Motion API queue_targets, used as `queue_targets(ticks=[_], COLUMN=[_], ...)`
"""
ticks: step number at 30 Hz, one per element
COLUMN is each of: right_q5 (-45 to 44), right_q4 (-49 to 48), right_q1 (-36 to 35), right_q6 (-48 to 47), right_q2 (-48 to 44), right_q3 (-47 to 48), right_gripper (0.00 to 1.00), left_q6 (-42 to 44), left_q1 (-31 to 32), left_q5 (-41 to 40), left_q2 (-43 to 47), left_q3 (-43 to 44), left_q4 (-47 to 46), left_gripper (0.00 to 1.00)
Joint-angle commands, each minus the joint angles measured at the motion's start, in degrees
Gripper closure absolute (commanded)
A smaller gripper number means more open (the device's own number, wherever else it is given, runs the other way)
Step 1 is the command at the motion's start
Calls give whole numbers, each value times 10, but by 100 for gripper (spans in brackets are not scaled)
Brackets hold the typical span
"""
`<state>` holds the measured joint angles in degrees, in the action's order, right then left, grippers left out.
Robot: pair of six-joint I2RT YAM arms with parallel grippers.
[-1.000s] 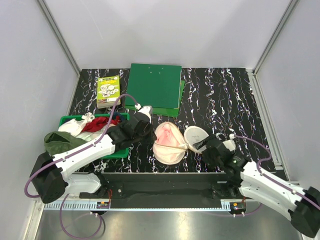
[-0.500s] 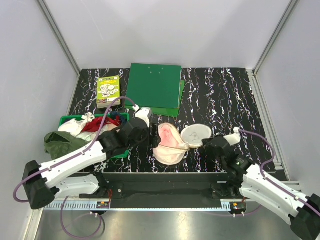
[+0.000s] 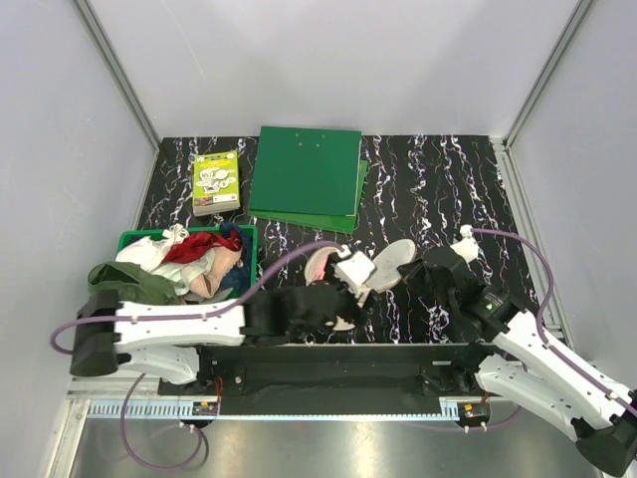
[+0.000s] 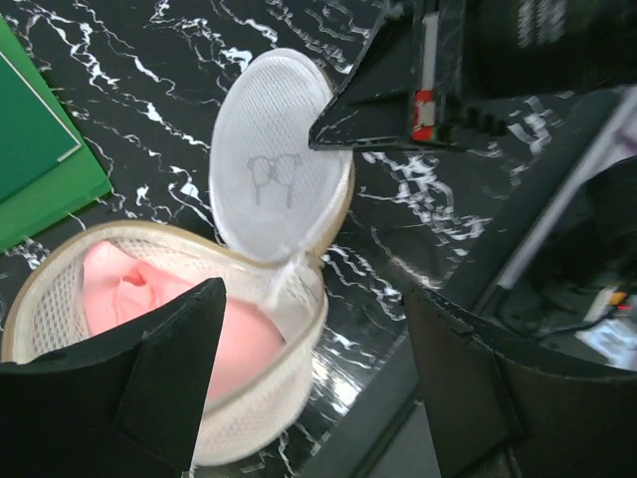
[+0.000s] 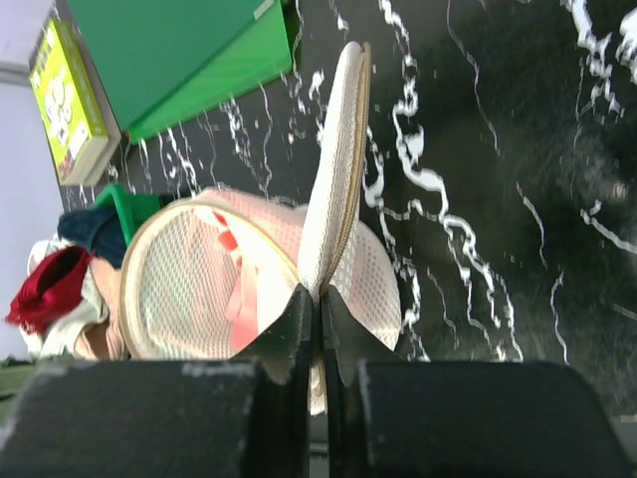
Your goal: Place the bra in the laundry bag and zip it closed
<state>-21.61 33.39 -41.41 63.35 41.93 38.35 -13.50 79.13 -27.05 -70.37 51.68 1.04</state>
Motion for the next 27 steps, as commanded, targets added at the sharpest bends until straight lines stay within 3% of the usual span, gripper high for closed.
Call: queue_targets(ticks=[1, 12, 21, 27], right_q5=[41, 62, 66, 62], right_q4=[35, 45, 46, 47], right_q1=[2, 2, 2, 2], right_q6=[27, 44, 56, 55], right_q2=[-9, -27, -36, -36], right_q3=[34, 42, 52, 62], right_gripper=[95, 94, 93, 92], left_q6=[86, 76, 53, 47], left_q1=[3, -3, -45, -58], left_q5=[-55, 25, 93, 132], left_q2=[-76, -144, -192, -204], left_q3=[40, 104, 159, 175], left_q4=[-115, -90, -33, -12], left_gripper=[22, 27, 47, 49])
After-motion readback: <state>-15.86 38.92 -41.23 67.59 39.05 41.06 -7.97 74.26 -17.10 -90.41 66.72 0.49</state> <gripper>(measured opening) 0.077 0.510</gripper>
